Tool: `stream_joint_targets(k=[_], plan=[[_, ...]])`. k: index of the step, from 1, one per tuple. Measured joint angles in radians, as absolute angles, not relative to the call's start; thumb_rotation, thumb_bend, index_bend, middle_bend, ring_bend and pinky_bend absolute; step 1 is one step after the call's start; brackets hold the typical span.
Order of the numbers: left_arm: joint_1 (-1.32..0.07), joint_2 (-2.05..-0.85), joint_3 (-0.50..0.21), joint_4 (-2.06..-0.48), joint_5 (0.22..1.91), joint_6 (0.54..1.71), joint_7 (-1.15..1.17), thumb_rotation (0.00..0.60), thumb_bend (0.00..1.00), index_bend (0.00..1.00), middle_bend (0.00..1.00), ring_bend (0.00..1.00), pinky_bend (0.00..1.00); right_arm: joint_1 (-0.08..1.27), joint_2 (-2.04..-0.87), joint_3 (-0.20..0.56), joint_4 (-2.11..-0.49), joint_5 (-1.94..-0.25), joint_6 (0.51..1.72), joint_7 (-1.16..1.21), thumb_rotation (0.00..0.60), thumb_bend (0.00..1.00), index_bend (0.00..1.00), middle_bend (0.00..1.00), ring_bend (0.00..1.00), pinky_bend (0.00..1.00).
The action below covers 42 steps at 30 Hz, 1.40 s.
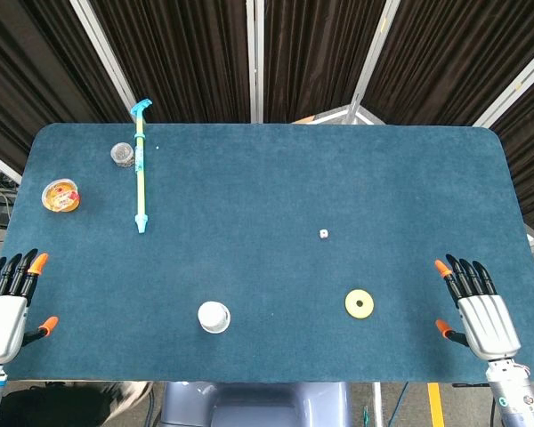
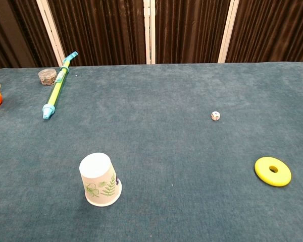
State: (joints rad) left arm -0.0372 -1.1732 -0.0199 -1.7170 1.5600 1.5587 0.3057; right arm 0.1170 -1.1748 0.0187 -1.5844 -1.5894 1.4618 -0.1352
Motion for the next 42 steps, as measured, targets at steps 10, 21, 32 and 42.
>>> stream_joint_targets(k=[10, 21, 32, 42], plan=[[-0.036, -1.172, -0.021, -1.718, 1.559, 1.561, 0.305, 0.600, 0.03, 0.00, 0.00, 0.00, 0.00, 0.117, -1.175, 0.018, -1.584, -1.587, 1.457, -0.134, 0.600, 0.10, 0.00, 0.00, 0.00, 0.00], [-0.037, -1.163, -0.027, -1.722, 1.556, 1.566, 0.285, 0.600, 0.03, 0.00, 0.00, 0.00, 0.00, 0.148, -1.180, 0.047, -1.609, -1.554, 1.417, -0.133, 0.600, 0.09, 0.00, 0.00, 0.00, 0.00], [-0.053, -1.163, -0.042, -1.715, 1.523, 1.536, 0.274, 0.600, 0.03, 0.00, 0.00, 0.00, 0.00, 0.322, -1.279, 0.183, -1.640, -1.455, 1.273, -0.233, 0.600, 0.15, 0.39, 0.15, 0.00, 0.01], [-0.071, -1.165, -0.057, -1.690, 1.468, 1.490, 0.254, 0.600, 0.03, 0.00, 0.00, 0.00, 0.00, 0.529, -1.495, 0.303, -1.456, -1.272, 1.108, -0.328, 0.600, 0.18, 0.45, 0.21, 0.02, 0.02]])
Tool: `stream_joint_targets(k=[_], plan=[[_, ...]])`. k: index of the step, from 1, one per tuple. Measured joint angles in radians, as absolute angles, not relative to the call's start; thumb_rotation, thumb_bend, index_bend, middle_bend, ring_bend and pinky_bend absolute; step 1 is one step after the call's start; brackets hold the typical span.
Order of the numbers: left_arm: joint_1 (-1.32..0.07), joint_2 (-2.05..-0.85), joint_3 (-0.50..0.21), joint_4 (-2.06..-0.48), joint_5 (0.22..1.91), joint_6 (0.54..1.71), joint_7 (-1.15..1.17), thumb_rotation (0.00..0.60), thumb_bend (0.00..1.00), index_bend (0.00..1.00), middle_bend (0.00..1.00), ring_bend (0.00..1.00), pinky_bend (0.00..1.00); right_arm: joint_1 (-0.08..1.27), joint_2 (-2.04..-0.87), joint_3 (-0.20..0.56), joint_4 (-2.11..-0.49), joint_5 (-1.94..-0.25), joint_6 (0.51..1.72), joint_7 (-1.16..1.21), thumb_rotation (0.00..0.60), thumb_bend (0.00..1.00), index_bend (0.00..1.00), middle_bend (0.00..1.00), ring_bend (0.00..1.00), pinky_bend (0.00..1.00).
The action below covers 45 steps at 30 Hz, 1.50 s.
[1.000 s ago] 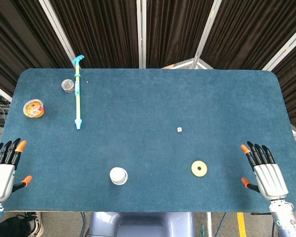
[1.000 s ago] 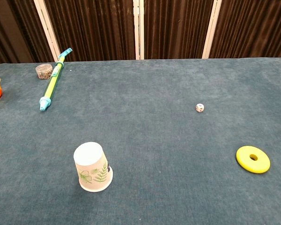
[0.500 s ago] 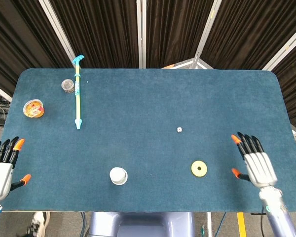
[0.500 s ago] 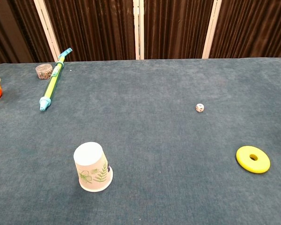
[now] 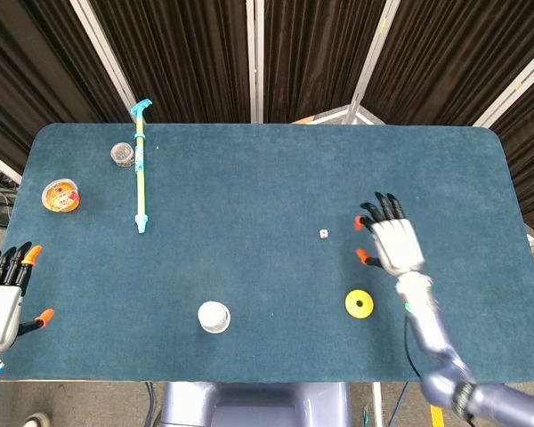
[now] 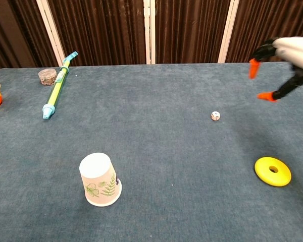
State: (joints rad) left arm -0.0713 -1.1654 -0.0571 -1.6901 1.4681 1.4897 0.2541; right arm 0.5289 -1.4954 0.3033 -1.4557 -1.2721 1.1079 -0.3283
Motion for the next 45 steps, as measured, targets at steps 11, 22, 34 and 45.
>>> stream_joint_targets(k=[11, 22, 34, 45], plan=[[-0.086, -1.163, -0.068, -1.683, 1.434, 1.465, 0.241, 0.600, 0.03, 0.00, 0.00, 0.00, 0.00, 0.665, -1.655, 0.333, -1.241, -1.121, 0.949, -0.342, 0.600, 0.20, 0.36, 0.15, 0.01, 0.00], [-0.089, -1.162, -0.063, -1.685, 1.440, 1.468, 0.236, 0.600, 0.03, 0.00, 0.00, 0.00, 0.00, 0.719, -1.722, 0.315, -1.127, -1.035, 0.874, -0.359, 0.600, 0.27, 0.40, 0.15, 0.00, 0.00], [-0.093, -1.162, -0.060, -1.685, 1.441, 1.468, 0.230, 0.600, 0.03, 0.00, 0.00, 0.00, 0.00, 0.761, -1.790, 0.304, -1.014, -1.023, 0.846, -0.319, 0.600, 0.31, 0.44, 0.16, 0.00, 0.00], [-0.097, -1.162, -0.061, -1.686, 1.442, 1.468, 0.228, 0.600, 0.03, 0.00, 0.00, 0.00, 0.00, 0.780, -1.820, 0.298, -0.968, -1.020, 0.833, -0.301, 0.600, 0.33, 0.45, 0.17, 0.00, 0.00]])
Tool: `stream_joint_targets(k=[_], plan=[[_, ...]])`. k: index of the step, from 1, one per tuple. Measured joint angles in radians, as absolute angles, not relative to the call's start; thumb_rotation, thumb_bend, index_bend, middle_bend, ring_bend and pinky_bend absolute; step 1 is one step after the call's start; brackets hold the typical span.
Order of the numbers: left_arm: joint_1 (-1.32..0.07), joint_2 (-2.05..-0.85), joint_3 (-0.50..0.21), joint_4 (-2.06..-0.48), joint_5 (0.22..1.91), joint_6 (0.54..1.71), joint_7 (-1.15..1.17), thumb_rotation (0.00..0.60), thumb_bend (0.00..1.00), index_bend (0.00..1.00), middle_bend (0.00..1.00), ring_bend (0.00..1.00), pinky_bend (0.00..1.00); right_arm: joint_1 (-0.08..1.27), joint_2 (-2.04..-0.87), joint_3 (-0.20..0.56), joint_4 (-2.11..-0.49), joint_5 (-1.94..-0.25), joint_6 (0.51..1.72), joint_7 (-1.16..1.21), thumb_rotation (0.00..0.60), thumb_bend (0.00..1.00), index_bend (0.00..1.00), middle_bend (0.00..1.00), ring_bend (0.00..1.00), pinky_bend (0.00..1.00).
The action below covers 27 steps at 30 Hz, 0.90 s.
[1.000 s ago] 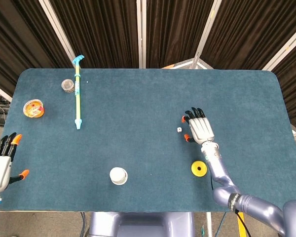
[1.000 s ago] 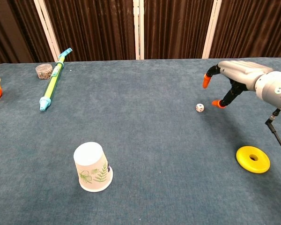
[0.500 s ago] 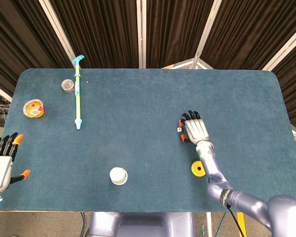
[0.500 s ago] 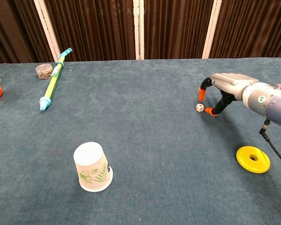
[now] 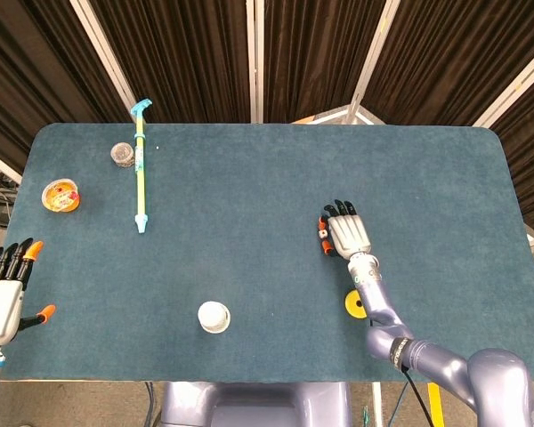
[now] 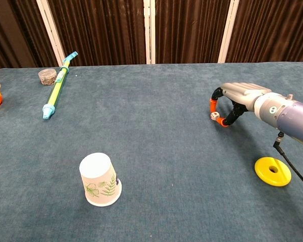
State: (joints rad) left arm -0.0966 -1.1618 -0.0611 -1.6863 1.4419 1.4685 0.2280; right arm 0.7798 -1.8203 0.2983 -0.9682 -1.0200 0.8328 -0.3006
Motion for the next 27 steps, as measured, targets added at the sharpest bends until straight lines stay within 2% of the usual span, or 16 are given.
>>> stream_joint_targets(k=[10, 17, 21, 27], plan=[[-0.099, -1.163, -0.059, -1.687, 1.443, 1.467, 0.227, 0.600, 0.03, 0.00, 0.00, 0.00, 0.00, 0.796, -1.859, 0.296, -0.905, -1.011, 0.814, -0.290, 0.600, 0.38, 0.59, 0.25, 0.00, 0.00], [-0.099, -1.162, -0.058, -1.684, 1.441, 1.468, 0.223, 0.600, 0.03, 0.00, 0.00, 0.00, 0.00, 0.801, -1.873, 0.296, -0.884, -1.039, 0.837, -0.260, 0.600, 0.40, 0.60, 0.26, 0.00, 0.00], [-0.099, -1.161, -0.058, -1.685, 1.442, 1.471, 0.224, 0.600, 0.03, 0.00, 0.00, 0.00, 0.00, 0.795, -1.838, 0.300, -0.958, -1.065, 0.885, -0.262, 0.600, 0.40, 0.60, 0.26, 0.00, 0.00], [-0.098, -1.160, -0.059, -1.687, 1.442, 1.474, 0.223, 0.600, 0.03, 0.00, 0.00, 0.00, 0.00, 0.772, -1.739, 0.306, -1.156, -1.099, 0.975, -0.309, 0.600, 0.40, 0.59, 0.26, 0.00, 0.00]])
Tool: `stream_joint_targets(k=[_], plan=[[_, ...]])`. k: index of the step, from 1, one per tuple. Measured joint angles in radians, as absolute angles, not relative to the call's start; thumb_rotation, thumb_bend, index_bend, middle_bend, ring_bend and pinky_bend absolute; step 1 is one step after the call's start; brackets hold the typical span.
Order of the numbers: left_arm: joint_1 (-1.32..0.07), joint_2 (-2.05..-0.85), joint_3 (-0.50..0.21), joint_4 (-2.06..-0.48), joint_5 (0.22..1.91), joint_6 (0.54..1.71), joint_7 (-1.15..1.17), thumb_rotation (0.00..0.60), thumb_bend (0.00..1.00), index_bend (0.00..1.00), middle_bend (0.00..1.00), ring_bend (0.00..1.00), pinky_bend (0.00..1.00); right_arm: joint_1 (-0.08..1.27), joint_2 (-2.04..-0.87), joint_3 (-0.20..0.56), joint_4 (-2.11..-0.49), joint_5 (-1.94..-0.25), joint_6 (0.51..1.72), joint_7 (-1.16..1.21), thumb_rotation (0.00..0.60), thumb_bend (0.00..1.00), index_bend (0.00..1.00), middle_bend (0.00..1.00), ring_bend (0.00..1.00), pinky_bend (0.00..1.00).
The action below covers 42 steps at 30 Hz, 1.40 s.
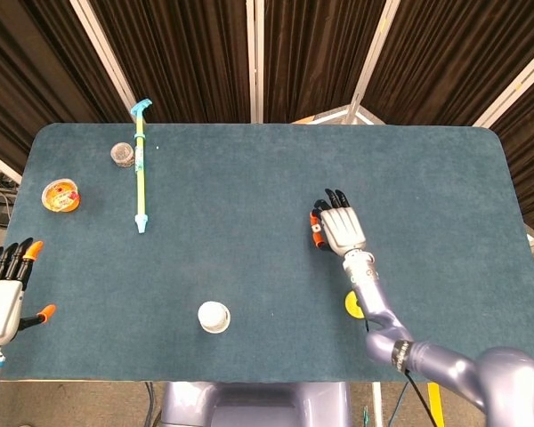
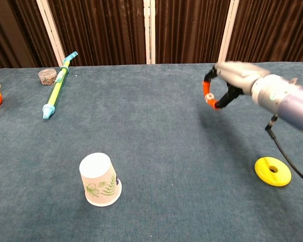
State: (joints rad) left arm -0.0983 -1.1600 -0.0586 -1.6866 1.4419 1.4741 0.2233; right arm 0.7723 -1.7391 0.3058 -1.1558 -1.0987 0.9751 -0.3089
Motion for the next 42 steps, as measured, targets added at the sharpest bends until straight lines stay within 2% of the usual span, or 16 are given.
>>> stream_joint_targets(k=[4, 6, 8, 11, 16, 19, 22, 27, 32, 37, 42], plan=[[-0.097, -1.159, -0.056, -1.690, 1.448, 1.479, 0.225, 0.600, 0.03, 0.00, 0.00, 0.00, 0.00, 0.742, -1.646, 0.306, -1.326, -1.116, 1.043, -0.359, 0.600, 0.38, 0.56, 0.23, 0.00, 0.00], [-0.096, -1.159, -0.055, -1.693, 1.453, 1.482, 0.227, 0.600, 0.03, 0.00, 0.00, 0.00, 0.00, 0.725, -1.604, 0.305, -1.393, -1.122, 1.072, -0.380, 0.600, 0.36, 0.50, 0.18, 0.00, 0.00], [-0.095, -1.158, -0.053, -1.698, 1.462, 1.489, 0.229, 0.600, 0.03, 0.00, 0.00, 0.00, 0.00, 0.704, -1.558, 0.302, -1.464, -1.126, 1.102, -0.404, 0.600, 0.29, 0.40, 0.11, 0.00, 0.00], [-0.091, -1.155, -0.047, -1.707, 1.484, 1.504, 0.232, 0.600, 0.03, 0.00, 0.00, 0.00, 0.00, 0.667, -1.491, 0.288, -1.567, -1.121, 1.132, -0.434, 0.600, 0.25, 0.30, 0.06, 0.00, 0.00], [-0.084, -1.152, -0.042, -1.715, 1.501, 1.521, 0.231, 0.600, 0.03, 0.00, 0.00, 0.00, 0.00, 0.591, -1.384, 0.249, -1.709, -1.111, 1.195, -0.470, 0.600, 0.25, 0.25, 0.03, 0.00, 0.00], [-0.080, -1.150, -0.039, -1.717, 1.513, 1.531, 0.230, 0.600, 0.03, 0.00, 0.00, 0.00, 0.00, 0.549, -1.349, 0.221, -1.742, -1.122, 1.232, -0.464, 0.600, 0.24, 0.24, 0.02, 0.00, 0.00], [-0.076, -1.148, -0.036, -1.720, 1.524, 1.540, 0.229, 0.600, 0.03, 0.00, 0.00, 0.00, 0.00, 0.511, -1.327, 0.187, -1.753, -1.152, 1.262, -0.438, 0.600, 0.23, 0.21, 0.00, 0.00, 0.00], [-0.070, -1.145, -0.032, -1.722, 1.535, 1.550, 0.227, 0.600, 0.03, 0.00, 0.00, 0.00, 0.00, 0.443, -1.297, 0.120, -1.738, -1.219, 1.303, -0.384, 0.600, 0.13, 0.02, 0.00, 0.00, 0.00], [-0.067, -1.147, -0.027, -1.720, 1.541, 1.552, 0.236, 0.600, 0.03, 0.00, 0.00, 0.00, 0.00, 0.367, -1.271, 0.046, -1.669, -1.295, 1.353, -0.328, 0.600, 0.00, 0.00, 0.00, 0.00, 0.00], [-0.060, -1.152, -0.021, -1.715, 1.547, 1.557, 0.251, 0.600, 0.03, 0.00, 0.00, 0.00, 0.00, 0.294, -1.270, 0.004, -1.578, -1.372, 1.443, -0.256, 0.600, 0.00, 0.00, 0.00, 0.00, 0.00], [-0.058, -1.156, -0.019, -1.716, 1.546, 1.555, 0.259, 0.600, 0.03, 0.00, 0.00, 0.00, 0.00, 0.250, -1.272, -0.009, -1.543, -1.427, 1.490, -0.182, 0.600, 0.00, 0.00, 0.00, 0.00, 0.00]])
